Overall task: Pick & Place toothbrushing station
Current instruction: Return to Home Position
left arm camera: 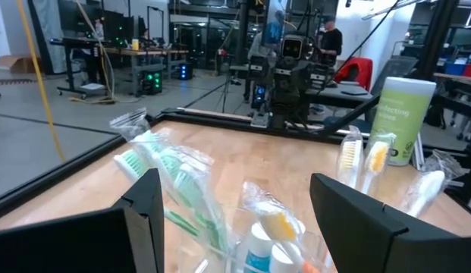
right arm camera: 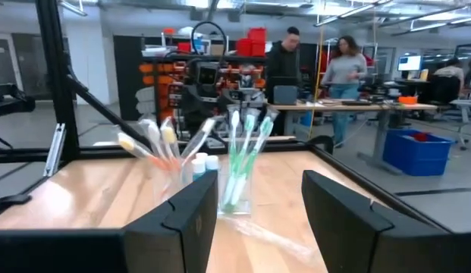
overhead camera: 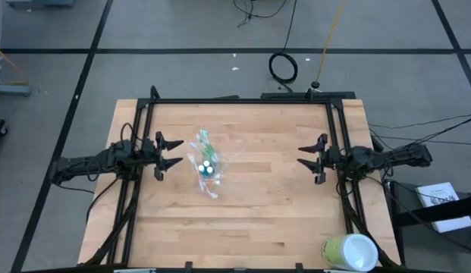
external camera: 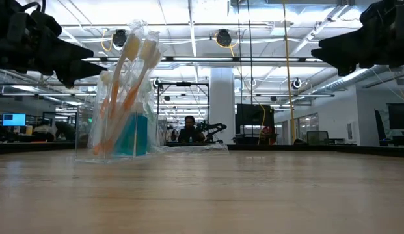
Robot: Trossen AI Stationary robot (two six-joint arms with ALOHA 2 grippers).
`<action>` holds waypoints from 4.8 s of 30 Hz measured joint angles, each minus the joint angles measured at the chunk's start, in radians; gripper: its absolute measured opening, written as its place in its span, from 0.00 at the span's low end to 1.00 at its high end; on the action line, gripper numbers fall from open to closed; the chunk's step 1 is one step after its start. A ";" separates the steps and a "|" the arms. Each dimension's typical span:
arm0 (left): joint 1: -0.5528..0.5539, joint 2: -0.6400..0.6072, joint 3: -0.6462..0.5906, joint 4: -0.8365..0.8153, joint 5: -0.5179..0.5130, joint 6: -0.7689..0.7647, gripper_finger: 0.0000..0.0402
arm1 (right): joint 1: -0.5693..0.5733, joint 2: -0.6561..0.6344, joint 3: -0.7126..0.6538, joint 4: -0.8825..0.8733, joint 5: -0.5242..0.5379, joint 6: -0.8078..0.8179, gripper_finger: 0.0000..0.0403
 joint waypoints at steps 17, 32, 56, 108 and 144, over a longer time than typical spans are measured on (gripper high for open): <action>0.005 0.000 -0.003 0.019 -0.001 0.002 0.58 | -0.019 -0.071 -0.004 -0.146 -0.002 0.007 0.45; 0.005 0.000 -0.003 0.022 -0.002 0.004 0.58 | -0.019 -0.025 -0.004 -0.107 0.000 0.073 0.45; 0.005 0.000 -0.002 0.024 -0.002 0.003 0.58 | -0.019 -0.024 -0.005 -0.102 0.000 0.073 0.45; 0.005 0.000 -0.002 0.024 -0.002 0.003 0.58 | -0.019 -0.024 -0.005 -0.102 -0.001 0.073 0.45; 0.005 0.000 -0.002 0.024 -0.002 0.003 0.58 | -0.019 -0.024 -0.005 -0.102 -0.001 0.073 0.45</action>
